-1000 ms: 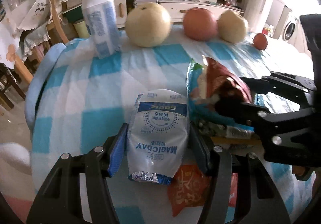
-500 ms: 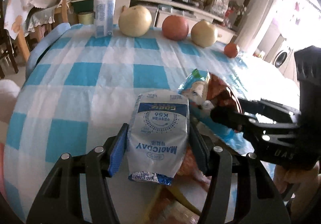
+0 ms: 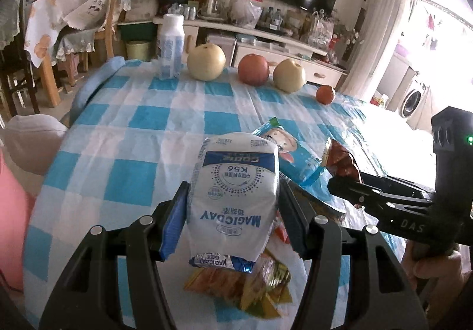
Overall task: Collect trash
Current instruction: 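Carry the pouch and red snack bag over the pink bucket and open both tools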
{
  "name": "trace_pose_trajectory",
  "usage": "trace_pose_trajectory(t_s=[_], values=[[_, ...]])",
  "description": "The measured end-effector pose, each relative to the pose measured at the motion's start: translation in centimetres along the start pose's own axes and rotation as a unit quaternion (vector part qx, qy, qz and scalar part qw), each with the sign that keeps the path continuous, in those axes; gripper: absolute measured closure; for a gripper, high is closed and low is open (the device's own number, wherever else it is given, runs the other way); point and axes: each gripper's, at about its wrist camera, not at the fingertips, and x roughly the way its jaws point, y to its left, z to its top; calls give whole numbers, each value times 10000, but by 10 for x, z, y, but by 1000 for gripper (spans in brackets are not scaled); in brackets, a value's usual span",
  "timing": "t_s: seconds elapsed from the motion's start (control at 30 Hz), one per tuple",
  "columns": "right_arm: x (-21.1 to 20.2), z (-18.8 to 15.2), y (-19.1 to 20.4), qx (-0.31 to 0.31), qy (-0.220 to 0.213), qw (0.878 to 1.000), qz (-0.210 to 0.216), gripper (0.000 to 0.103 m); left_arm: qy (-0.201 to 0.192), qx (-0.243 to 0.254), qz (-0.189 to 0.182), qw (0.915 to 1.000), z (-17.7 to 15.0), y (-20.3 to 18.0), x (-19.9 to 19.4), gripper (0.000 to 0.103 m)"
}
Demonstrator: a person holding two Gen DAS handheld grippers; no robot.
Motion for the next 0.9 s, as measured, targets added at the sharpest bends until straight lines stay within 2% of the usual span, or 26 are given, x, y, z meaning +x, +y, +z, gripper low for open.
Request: trace_pose_trajectory(t_s=[0.37,0.77,0.9], values=[[-18,-13,36,-130,-175,9997,-130,53,-172,168,216,9995,-2,15,-29,43],[-29,-13,73,-322,-260,9990,-152,53,-544,60,791,9954,7,46,-62,43],[-29,-8,91,-419,-280,9987,-96,53,-673,-75,1146,9911,11,67,-75,43]])
